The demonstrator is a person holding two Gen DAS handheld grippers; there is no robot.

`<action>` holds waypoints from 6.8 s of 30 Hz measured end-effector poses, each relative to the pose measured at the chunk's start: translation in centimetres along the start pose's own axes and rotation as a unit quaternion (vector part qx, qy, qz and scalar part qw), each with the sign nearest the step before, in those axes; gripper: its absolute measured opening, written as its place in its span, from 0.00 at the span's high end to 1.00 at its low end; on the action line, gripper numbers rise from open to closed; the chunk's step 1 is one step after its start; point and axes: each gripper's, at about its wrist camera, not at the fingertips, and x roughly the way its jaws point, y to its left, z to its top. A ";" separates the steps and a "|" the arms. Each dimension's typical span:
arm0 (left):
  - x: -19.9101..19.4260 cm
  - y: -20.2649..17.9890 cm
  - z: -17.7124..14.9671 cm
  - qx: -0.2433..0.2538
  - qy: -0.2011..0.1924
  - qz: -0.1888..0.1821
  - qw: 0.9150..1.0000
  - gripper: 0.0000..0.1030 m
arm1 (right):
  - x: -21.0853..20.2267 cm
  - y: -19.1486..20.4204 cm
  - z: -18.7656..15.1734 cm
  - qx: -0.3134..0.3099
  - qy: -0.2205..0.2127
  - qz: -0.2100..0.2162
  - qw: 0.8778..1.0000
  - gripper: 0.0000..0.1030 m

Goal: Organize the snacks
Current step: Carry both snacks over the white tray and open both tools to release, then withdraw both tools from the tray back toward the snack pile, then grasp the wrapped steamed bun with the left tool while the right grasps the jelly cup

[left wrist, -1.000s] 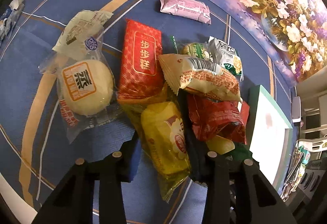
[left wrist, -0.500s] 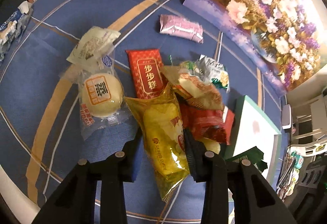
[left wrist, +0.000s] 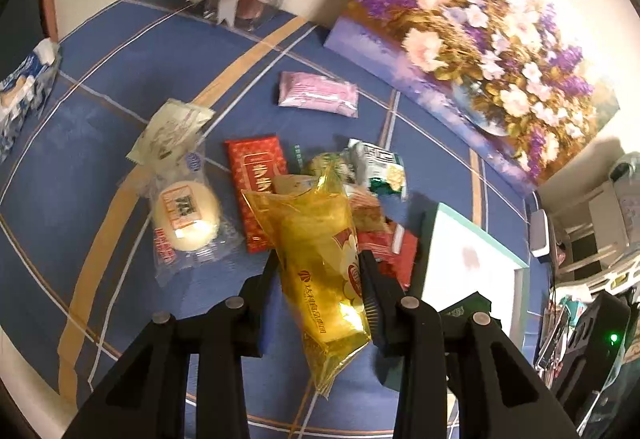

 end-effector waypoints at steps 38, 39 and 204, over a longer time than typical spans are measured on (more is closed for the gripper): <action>9.4 -19.8 -8.1 0.222 0.103 -0.074 0.967 0.62 | -5.7 -22.0 -0.7 0.286 -0.046 -0.174 0.941 0.56; 9.6 -20.0 -8.2 0.222 0.105 -0.076 0.966 0.62 | -5.5 -22.3 -0.7 0.288 -0.043 -0.175 0.941 0.56; 12.0 4.1 5.5 -0.010 0.142 0.192 0.971 0.41 | 10.1 6.9 -1.7 -0.161 0.073 -0.123 0.977 0.46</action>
